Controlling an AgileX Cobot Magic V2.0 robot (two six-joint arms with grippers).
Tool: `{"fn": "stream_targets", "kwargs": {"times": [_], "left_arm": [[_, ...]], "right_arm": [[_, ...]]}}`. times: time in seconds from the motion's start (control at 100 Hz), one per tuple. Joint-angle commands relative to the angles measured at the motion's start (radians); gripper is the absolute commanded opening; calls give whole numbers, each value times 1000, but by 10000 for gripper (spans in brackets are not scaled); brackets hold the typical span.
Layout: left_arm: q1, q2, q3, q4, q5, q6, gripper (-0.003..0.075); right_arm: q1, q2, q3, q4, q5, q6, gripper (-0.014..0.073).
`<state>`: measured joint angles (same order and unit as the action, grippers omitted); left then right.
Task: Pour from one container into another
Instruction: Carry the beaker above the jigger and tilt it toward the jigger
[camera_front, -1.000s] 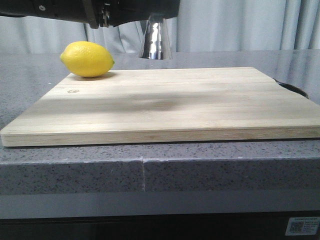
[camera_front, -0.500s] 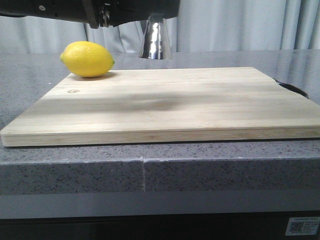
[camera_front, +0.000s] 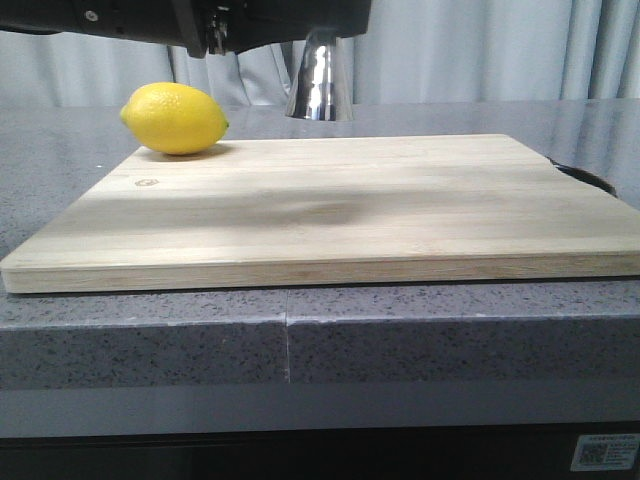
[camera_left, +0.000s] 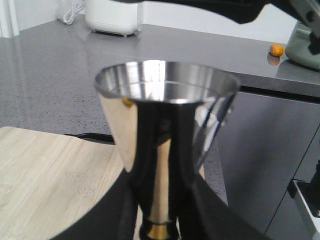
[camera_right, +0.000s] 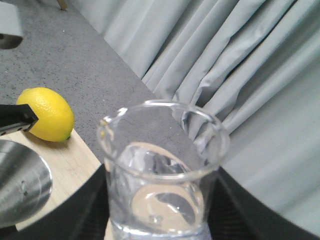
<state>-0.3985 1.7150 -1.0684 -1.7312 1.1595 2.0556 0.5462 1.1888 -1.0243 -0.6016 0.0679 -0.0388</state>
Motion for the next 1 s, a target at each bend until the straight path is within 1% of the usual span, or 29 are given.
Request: {"fn": "stream_targets", "kwargs": {"times": [0.0, 0.51, 0.72, 0.99], "left_arm": [[-11, -51, -30, -70, 111, -1, -19], [-11, -51, -30, -70, 111, -1, -19], [-11, -51, -30, -70, 111, -1, -19], [-11, -51, -30, -70, 111, -1, -19]], "right_arm": [[2, -33, -37, -30, -68, -5, 247], [4, -33, -37, -99, -75, -5, 247], [26, -27, -37, -134, -68, -5, 247], [30, 11, -37, -145, -73, -5, 247]]}}
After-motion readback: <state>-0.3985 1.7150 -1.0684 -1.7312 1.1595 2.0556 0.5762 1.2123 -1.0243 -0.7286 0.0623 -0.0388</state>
